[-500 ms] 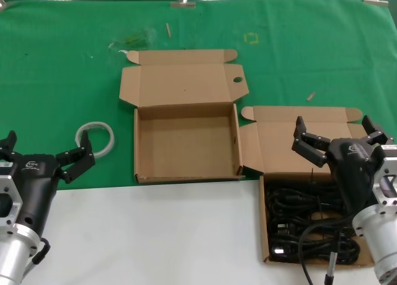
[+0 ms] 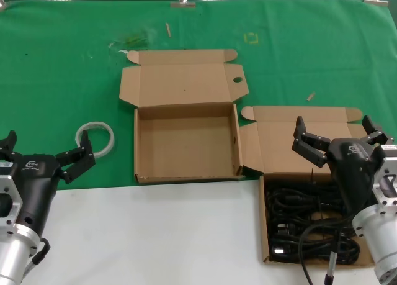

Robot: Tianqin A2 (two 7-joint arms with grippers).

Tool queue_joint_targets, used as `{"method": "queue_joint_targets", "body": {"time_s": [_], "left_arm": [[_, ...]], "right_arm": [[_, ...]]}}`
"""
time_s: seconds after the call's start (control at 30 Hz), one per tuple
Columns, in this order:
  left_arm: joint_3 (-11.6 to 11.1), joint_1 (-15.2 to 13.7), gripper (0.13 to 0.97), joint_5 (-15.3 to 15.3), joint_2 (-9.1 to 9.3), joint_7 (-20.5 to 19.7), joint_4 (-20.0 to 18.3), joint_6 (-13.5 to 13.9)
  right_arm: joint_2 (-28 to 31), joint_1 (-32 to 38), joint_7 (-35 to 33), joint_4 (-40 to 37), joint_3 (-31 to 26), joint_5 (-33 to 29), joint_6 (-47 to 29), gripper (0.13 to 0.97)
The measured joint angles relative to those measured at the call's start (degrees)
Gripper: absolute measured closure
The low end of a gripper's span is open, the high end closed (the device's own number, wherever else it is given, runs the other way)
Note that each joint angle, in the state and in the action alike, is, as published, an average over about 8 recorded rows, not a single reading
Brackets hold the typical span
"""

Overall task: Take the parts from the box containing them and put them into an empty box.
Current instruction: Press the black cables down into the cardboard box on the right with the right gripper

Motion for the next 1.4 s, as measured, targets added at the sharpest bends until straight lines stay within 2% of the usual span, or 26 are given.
{"method": "queue_joint_targets", "body": {"time_s": [0.57, 0.97, 1.4], "left_arm": [[0.0, 0.0, 0.132, 0.0, 0.00, 0.0, 0.0, 0.0], [0.0, 0.0, 0.132, 0.0, 0.00, 0.0, 0.0, 0.0], [0.0, 0.0, 0.132, 0.0, 0.00, 0.0, 0.0, 0.0]], "right_arm": [[0.0, -0.3, 0.0, 0.2, -0.2, 0.0, 0.1, 0.129], [-0.2, -4.5, -1.1, 1.8, -2.1, 0.9, 3.3, 0.129], [-0.2, -6.8, -7.5, 3.1, -7.5, 8.4, 10.5, 0.129]]}}
